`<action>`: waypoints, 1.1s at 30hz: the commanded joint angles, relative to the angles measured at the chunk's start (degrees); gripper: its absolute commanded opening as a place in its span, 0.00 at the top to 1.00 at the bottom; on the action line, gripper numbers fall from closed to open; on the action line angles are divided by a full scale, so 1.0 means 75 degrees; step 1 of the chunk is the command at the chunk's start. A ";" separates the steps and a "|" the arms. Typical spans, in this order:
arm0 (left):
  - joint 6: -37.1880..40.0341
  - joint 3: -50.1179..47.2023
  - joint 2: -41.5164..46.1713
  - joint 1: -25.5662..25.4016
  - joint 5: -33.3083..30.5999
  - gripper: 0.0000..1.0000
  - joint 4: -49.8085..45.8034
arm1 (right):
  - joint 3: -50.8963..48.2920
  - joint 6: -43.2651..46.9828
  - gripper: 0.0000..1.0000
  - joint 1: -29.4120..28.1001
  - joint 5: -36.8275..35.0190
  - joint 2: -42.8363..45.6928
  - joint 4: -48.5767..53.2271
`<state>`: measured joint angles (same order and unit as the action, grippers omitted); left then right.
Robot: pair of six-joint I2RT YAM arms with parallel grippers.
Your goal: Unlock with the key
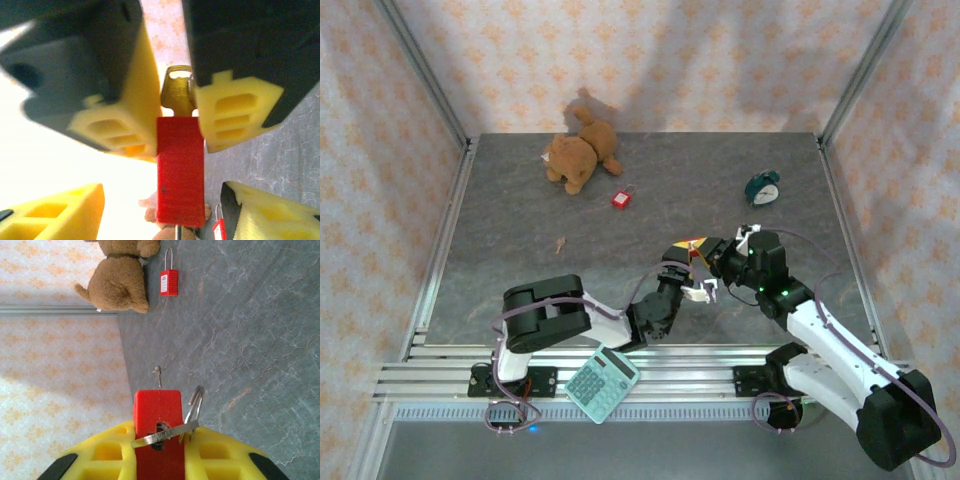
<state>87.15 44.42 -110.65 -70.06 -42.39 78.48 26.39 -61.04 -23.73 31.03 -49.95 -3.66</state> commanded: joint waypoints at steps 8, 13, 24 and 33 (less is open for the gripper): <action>-0.1678 -0.2445 0.3547 -0.0655 -0.1518 0.21 -0.1070 | 0.0635 0.1013 0.82 0.0034 -0.0727 -0.0090 0.0321; -0.3238 -0.2774 0.5731 -0.0591 -0.1776 0.22 -0.2778 | 0.0512 0.0830 0.83 0.0022 -0.0632 -0.0477 0.0020; -0.5056 -0.2792 0.7301 -0.0347 -0.1297 0.21 -0.5395 | -0.0374 -0.0164 0.83 -0.0913 -0.0915 -0.1577 -0.1468; -0.5227 -0.2699 0.6763 -0.0350 -0.1168 0.21 -0.5364 | -0.0370 -0.0628 0.83 -0.1044 -0.0802 -0.2986 -0.2639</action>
<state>50.13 24.14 -59.48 -72.97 -51.79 38.98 22.72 -64.27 -31.24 25.89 -71.05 -17.47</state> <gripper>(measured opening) 0.790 0.175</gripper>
